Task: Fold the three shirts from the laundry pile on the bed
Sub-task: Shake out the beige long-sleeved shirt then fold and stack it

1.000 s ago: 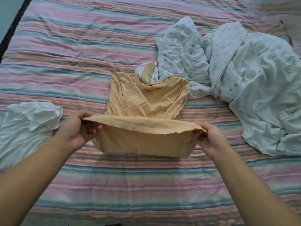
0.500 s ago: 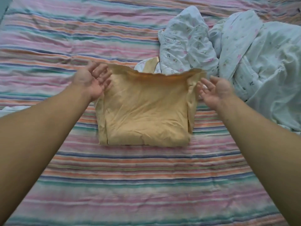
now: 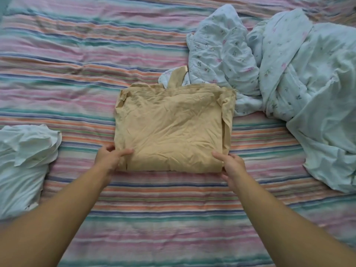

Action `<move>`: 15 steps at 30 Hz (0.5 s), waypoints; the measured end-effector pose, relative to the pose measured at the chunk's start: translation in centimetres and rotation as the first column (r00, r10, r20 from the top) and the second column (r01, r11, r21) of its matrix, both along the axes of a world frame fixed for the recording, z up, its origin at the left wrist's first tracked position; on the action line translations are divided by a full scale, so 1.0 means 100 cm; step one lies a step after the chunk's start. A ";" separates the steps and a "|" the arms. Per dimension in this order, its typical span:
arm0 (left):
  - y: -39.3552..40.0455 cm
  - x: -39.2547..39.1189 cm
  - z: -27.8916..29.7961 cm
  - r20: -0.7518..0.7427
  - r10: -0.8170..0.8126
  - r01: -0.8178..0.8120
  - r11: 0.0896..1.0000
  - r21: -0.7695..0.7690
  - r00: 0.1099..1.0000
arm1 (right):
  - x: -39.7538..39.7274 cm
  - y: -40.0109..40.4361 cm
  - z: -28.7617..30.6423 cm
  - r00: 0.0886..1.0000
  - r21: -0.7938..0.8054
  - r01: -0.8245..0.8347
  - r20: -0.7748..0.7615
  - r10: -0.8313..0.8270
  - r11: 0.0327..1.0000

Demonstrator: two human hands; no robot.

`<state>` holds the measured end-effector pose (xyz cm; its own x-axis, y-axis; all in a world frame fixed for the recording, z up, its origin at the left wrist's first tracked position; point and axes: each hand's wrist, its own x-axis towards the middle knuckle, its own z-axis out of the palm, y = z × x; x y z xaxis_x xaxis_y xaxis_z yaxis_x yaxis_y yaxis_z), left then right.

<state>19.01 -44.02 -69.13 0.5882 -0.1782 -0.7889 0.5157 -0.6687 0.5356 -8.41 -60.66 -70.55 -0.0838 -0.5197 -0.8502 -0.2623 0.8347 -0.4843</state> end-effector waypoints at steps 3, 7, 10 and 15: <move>-0.001 -0.009 -0.001 -0.085 -0.064 0.066 0.998 0.014 0.994 | 0.002 0.006 -0.006 0.999 -0.020 -0.027 -0.027 0.026 0.999; 0.004 -0.009 -0.003 -0.111 -0.185 0.187 0.982 0.007 0.976 | 0.001 0.014 -0.001 0.983 -0.030 -0.172 -0.072 0.170 0.985; 0.019 -0.010 -0.003 -0.155 -0.119 0.117 0.993 -0.022 0.981 | -0.011 0.020 0.004 0.970 -0.044 -0.230 -0.088 0.226 0.972; 0.066 -0.032 0.006 -0.275 -0.081 0.082 0.997 -0.010 0.958 | -0.049 0.053 0.021 0.975 0.051 -0.223 -0.002 0.223 0.973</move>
